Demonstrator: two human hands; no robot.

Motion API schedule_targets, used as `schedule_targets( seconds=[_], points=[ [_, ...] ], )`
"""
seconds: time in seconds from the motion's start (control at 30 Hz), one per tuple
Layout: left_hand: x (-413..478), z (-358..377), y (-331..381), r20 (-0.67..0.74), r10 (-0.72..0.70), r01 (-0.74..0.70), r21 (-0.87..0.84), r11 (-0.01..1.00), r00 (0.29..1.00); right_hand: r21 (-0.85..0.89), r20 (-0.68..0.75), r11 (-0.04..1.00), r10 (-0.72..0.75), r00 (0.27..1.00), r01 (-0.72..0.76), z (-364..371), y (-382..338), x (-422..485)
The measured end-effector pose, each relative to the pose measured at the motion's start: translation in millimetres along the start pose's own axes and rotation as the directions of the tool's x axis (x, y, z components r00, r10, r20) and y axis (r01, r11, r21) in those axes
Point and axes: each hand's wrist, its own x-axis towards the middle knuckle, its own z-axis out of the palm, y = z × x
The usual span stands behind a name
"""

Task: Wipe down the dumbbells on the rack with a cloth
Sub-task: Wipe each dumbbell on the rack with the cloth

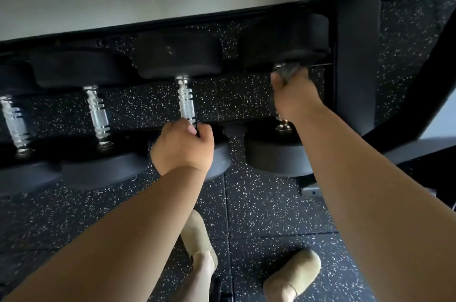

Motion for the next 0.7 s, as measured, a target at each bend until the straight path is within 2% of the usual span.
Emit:
schedule_targets(
  seconds=[0.1, 0.17, 0.2, 0.23, 0.3, 0.33, 0.37, 0.4, 0.47, 0.53, 0.63, 0.7],
  points=[
    [1, 1, -1, 0.004, 0.002, -0.002, -0.013, 1.000, 1.000, -0.067, 0.092, 0.998, 0.009, 0.996, -0.003, -2, 10, -7],
    [1, 1, -1, 0.009, -0.009, 0.009, -0.016, 1.000, 1.000, -0.150, 0.238, 0.982, 0.151, 0.959, -0.117, -9, 17, -19],
    [1, 1, 0, 0.013, -0.016, 0.017, -0.021, 1.000, 1.000, -0.227, 0.292, 0.967, 0.183, 0.939, -0.117, -10, 16, -25],
    [1, 1, 1, 0.014, -0.024, 0.024, -0.028, 0.999, 1.000, -0.239, 0.274, 0.967, 0.156, 0.949, -0.090, -9, 11, -32],
    [0, 0, 2, 0.011, -0.036, 0.037, -0.051, 0.998, 0.999, -0.405, 0.309, 0.914, 0.116, 0.944, 0.020, -6, 1, -29],
    [-1, -1, 2, 0.010, -0.040, 0.041, -0.062, 0.997, 0.999, -0.358, 0.284, 0.933, 0.078, 0.956, 0.030, -3, -4, -23],
    [-1, -2, 3, 0.008, -0.043, 0.043, -0.069, 0.997, 0.999, -0.179, 0.228, 0.983, 0.072, 0.971, -0.031, -2, -4, -15],
    [-2, -2, 3, 0.005, -0.045, 0.045, -0.069, 0.997, 0.999, -0.012, 0.124, 1.000, 0.014, 0.992, -0.013, -1, 0, -6],
    [-2, -2, 3, 0.000, -0.044, 0.044, -0.063, 0.997, 0.999, 0.140, -0.052, 0.989, -0.050, 0.997, 0.056, 3, 5, -3],
    [-2, -1, 2, -0.005, -0.035, 0.035, -0.061, 0.998, 0.999, 0.049, 0.016, 0.997, -0.068, 0.998, 0.067, 4, 14, -2],
    [-2, -1, 2, -0.007, -0.024, 0.024, -0.043, 0.999, 1.000, -0.285, 0.153, 0.949, -0.097, 0.983, 0.138, -20, 34, -17],
    [-1, -2, 2, 0.002, -0.017, 0.017, -0.022, 1.000, 1.000, -0.338, 0.220, 0.924, -0.105, 0.970, 0.177, -43, 51, -45]
  ],
)
